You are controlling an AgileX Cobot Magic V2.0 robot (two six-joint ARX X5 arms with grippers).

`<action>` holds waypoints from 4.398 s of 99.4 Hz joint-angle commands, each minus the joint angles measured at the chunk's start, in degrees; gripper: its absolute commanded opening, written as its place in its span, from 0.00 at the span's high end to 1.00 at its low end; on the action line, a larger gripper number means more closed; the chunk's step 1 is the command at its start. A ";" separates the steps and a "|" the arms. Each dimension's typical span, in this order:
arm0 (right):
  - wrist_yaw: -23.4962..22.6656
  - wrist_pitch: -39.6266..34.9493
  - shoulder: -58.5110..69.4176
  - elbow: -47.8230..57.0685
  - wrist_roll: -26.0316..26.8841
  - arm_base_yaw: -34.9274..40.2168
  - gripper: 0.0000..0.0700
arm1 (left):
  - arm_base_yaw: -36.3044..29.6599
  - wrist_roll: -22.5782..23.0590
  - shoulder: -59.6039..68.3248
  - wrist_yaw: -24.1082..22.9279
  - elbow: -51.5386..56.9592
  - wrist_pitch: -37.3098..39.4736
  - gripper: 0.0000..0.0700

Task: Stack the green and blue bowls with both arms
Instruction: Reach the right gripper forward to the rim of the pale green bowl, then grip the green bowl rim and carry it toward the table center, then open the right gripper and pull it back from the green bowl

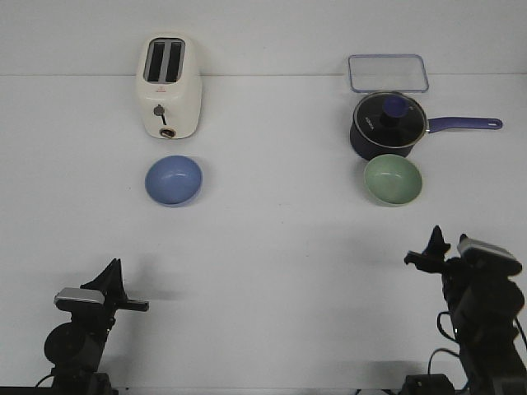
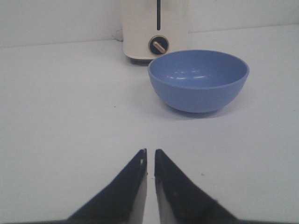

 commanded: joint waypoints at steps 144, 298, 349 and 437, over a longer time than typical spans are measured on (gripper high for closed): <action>-15.02 -10.10 67.56 39.50 -2.56 -10.49 1.00 | 0.02 0.66 -0.11 0.04 -1.11 0.66 0.98; -13.68 2.16 53.64 12.90 7.02 32.61 0.39 | 0.02 0.66 -0.11 0.04 -1.11 0.63 0.98; 3.56 2.93 12.31 2.95 1.11 41.55 0.47 | 0.02 0.66 -0.11 0.04 -1.11 0.61 0.98; 6.78 1.57 -15.45 -12.24 -1.64 48.28 0.47 | 0.02 -29.11 0.76 0.07 5.68 0.02 0.98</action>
